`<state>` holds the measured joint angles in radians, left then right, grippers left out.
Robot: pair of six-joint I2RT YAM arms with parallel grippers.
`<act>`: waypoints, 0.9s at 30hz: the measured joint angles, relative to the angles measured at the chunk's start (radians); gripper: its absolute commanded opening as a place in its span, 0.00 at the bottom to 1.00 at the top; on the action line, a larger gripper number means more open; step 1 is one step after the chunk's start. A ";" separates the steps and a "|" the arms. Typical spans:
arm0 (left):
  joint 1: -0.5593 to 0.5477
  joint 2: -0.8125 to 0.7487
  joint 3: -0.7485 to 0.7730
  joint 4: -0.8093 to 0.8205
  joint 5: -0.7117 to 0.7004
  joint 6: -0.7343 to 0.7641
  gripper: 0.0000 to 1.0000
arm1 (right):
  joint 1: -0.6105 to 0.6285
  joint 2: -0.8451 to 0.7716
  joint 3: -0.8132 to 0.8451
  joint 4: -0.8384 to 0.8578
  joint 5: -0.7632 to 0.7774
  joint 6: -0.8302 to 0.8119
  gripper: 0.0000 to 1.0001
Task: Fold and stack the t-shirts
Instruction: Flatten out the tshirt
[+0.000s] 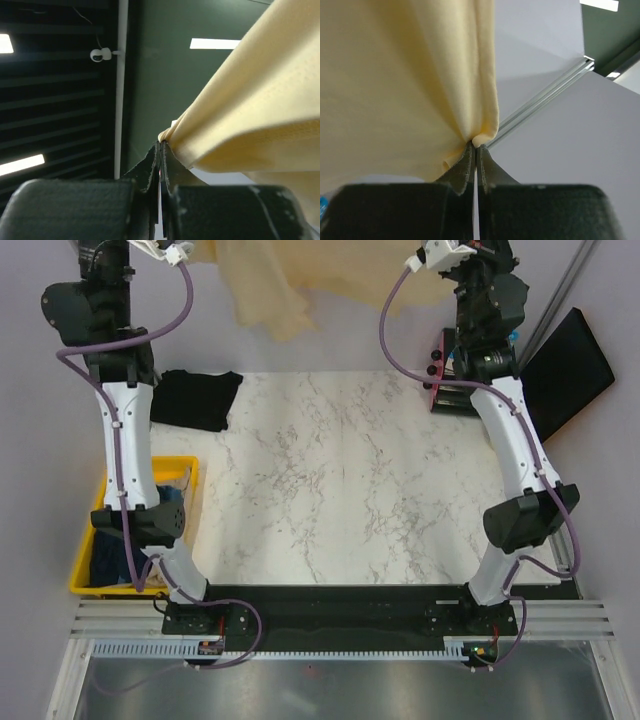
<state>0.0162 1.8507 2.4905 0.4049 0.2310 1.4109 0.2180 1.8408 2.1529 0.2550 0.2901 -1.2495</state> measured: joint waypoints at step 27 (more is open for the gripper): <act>0.004 -0.731 -1.315 -0.927 0.191 0.165 0.02 | -0.039 -0.478 -0.836 -0.991 -0.237 -0.018 0.00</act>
<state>0.0204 1.1194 1.1755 -0.5220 0.4217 1.5761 0.1795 1.3624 1.3170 -0.7361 0.0532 -1.2675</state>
